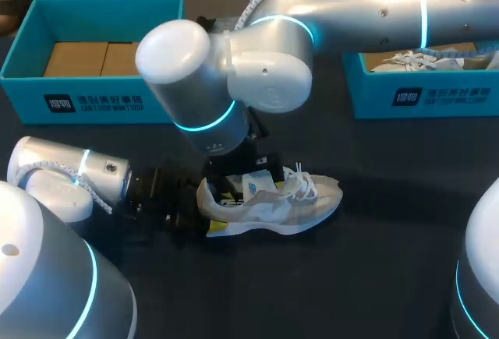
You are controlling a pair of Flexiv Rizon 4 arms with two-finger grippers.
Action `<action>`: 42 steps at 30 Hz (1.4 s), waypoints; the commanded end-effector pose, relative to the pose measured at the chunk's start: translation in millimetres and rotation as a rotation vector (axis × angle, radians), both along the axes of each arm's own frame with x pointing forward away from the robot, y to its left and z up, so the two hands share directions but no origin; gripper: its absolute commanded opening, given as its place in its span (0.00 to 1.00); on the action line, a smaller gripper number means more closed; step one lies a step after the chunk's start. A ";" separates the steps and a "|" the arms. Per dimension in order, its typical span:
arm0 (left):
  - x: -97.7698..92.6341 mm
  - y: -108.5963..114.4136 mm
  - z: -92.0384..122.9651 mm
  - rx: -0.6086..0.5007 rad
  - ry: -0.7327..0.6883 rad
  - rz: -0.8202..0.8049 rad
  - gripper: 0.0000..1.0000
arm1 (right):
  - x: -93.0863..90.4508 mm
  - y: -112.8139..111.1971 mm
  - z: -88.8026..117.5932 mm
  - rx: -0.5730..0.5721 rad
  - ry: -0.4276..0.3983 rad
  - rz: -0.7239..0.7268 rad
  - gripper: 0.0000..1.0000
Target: Take the shoe out of the shoebox, open the shoe tongue, remove and reinsert the insole, then place the shoe into the shoebox
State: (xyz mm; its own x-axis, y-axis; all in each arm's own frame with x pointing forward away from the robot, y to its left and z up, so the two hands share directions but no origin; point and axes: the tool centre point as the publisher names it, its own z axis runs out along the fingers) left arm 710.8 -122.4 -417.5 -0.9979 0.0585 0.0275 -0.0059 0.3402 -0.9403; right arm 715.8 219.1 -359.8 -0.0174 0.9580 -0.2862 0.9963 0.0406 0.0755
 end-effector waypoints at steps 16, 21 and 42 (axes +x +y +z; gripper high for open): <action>-1.6 -1.2 -0.9 0.002 0.000 0.000 0.00 | -14.5 -29.1 19.4 -0.134 -0.066 -0.142 1.00; -1.6 -1.2 -0.9 0.002 0.000 0.000 0.00 | -16.2 -34.4 28.7 -0.151 -0.071 -0.159 0.47; -1.6 -1.2 -0.9 0.002 0.000 0.000 0.00 | -13.2 -51.6 47.0 -0.123 -0.034 -0.176 0.00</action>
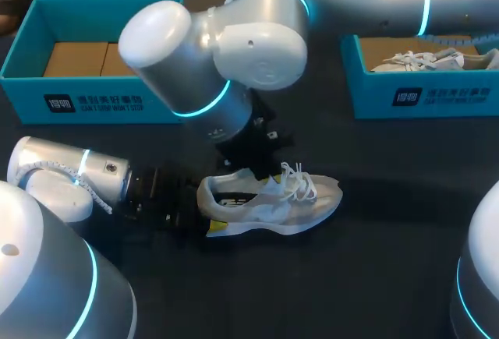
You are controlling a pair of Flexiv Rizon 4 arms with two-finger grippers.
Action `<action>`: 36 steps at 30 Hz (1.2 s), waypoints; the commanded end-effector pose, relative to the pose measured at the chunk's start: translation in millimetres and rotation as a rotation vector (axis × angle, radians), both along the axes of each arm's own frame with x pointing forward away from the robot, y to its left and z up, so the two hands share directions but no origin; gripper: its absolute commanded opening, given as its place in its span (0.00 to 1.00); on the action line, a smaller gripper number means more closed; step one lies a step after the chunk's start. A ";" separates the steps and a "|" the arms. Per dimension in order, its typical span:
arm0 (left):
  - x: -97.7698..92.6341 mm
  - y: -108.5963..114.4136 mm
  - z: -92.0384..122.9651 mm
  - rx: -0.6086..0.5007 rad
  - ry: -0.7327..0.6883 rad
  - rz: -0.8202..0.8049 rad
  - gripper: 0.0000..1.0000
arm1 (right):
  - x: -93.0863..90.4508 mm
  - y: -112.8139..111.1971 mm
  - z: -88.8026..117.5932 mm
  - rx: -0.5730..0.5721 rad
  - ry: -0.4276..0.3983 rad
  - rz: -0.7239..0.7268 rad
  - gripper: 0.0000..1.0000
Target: Take the shoe out of the shoebox, open the shoe tongue, remove and reinsert the insole, then place the shoe into the shoebox
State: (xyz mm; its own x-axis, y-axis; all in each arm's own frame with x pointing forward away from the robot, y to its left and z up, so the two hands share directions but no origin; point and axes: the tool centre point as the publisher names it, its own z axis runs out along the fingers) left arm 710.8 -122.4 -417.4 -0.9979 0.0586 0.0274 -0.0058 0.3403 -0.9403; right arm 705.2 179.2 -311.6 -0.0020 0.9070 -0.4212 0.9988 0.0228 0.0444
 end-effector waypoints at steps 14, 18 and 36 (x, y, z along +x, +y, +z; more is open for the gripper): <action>-1.5 -1.1 -1.0 0.002 0.000 0.000 0.00 | 10.2 -58.9 -5.4 0.009 -0.066 -0.146 0.00; -1.5 -1.1 -1.0 0.002 0.000 0.000 0.00 | 12.4 -66.6 -11.3 0.011 -0.061 -0.151 0.00; -1.5 -1.1 -1.0 0.002 0.000 0.000 0.00 | 26.6 -103.3 -67.1 0.012 -0.027 -0.169 0.00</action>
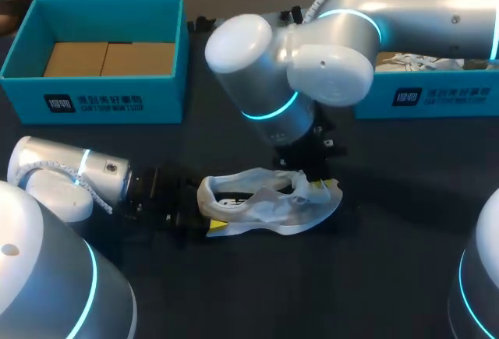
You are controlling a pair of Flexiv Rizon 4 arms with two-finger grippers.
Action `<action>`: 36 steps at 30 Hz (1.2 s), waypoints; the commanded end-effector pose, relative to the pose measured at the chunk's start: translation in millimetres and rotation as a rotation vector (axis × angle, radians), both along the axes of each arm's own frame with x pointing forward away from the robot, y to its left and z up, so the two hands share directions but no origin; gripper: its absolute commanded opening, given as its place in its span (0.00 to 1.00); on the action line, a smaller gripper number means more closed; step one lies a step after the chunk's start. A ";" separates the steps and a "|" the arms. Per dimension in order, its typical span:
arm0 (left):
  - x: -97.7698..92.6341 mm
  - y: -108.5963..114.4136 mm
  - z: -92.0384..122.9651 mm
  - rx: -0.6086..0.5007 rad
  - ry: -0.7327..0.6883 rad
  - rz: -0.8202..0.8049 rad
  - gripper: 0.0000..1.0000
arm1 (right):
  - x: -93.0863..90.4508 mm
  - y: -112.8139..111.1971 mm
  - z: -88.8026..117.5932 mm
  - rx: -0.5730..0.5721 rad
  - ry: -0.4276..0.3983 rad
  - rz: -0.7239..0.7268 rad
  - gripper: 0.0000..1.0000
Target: Take the shoe out of the shoebox, open the shoe tongue, remove and reinsert the insole, then place the shoe into the shoebox
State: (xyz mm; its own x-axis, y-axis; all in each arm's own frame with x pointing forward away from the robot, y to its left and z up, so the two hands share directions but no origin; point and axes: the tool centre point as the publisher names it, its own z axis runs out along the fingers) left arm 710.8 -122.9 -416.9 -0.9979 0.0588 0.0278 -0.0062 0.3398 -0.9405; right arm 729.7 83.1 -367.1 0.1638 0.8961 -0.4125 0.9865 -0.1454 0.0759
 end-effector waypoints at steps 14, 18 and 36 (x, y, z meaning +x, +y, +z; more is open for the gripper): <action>-1.5 -0.7 -1.5 0.003 0.000 0.000 0.00 | 4.4 -14.8 -9.3 -0.017 0.010 -0.016 1.00; -1.5 -0.7 -1.5 0.003 0.000 0.000 0.00 | 2.4 -12.6 0.5 -0.034 -0.004 -0.018 1.00; -1.5 -0.7 -1.5 0.003 0.000 0.000 0.00 | 3.1 11.3 42.9 -0.056 -0.091 0.010 1.00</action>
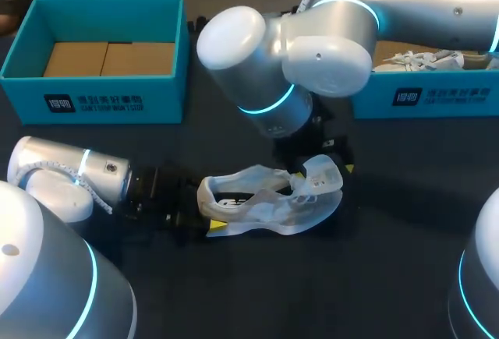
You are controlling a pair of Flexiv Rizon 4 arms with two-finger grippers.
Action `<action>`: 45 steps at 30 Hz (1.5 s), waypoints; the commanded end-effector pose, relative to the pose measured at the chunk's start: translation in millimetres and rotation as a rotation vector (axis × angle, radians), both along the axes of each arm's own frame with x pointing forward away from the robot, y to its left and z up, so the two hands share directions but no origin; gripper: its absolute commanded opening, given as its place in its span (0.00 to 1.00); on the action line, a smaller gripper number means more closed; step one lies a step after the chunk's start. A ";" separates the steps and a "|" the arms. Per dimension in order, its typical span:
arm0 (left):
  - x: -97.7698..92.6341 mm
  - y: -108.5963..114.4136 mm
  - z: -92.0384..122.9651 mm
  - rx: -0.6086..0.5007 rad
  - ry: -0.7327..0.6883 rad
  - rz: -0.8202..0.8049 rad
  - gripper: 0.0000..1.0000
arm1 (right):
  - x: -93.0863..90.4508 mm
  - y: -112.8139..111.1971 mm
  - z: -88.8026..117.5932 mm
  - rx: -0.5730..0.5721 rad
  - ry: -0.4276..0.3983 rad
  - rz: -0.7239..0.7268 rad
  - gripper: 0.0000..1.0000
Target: Take the shoe out of the shoebox, open the shoe tongue, remove and reinsert the insole, then place the shoe into the shoebox
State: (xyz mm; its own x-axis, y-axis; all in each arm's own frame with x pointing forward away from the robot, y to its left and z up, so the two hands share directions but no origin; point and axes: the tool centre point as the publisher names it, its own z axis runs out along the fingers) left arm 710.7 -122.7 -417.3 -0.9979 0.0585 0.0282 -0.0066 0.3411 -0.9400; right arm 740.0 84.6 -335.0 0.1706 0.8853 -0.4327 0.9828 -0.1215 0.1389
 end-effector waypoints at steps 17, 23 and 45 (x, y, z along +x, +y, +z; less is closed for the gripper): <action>-1.4 -0.9 -1.0 0.001 0.000 0.000 0.00 | 3.9 41.6 78.3 -0.093 -0.128 0.101 1.00; -1.4 -0.9 -1.0 0.001 0.000 0.000 0.00 | 6.8 60.9 98.4 -0.090 -0.139 0.218 1.00; -1.4 -0.9 -1.0 0.001 0.000 0.000 0.00 | 5.3 138.8 141.7 -0.080 -0.030 1.025 1.00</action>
